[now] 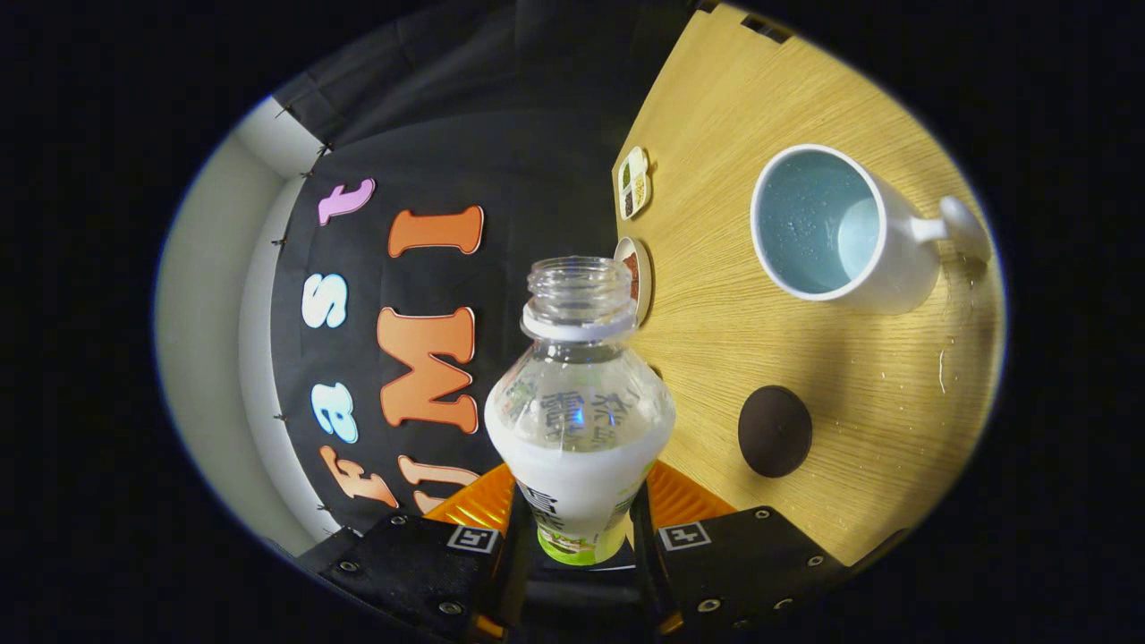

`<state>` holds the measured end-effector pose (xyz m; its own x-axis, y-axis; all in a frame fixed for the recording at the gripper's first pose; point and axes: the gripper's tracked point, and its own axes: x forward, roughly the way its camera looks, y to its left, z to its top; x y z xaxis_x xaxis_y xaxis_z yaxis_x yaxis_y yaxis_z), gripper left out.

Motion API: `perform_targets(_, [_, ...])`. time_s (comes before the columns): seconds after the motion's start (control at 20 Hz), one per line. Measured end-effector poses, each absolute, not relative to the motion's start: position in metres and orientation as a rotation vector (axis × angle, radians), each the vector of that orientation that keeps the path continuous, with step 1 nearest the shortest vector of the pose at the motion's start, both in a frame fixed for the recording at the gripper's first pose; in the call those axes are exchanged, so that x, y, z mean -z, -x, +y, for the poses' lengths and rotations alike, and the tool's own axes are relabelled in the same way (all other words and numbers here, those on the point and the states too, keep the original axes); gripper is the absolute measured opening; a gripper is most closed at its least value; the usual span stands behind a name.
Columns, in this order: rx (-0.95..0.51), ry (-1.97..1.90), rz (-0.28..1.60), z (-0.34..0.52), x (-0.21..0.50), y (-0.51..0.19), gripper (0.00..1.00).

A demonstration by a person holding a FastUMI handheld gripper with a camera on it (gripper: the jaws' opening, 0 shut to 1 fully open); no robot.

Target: Take the bottle from table, then pour the juice into the cup, finally place the bottle on the coaster

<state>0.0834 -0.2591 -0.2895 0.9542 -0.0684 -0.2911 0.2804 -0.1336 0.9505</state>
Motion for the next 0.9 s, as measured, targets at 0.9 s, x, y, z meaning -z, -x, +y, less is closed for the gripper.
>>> perform_targets(0.9, [0.297, -1.862, 0.102, -0.272, 0.293, -0.089, 0.50])
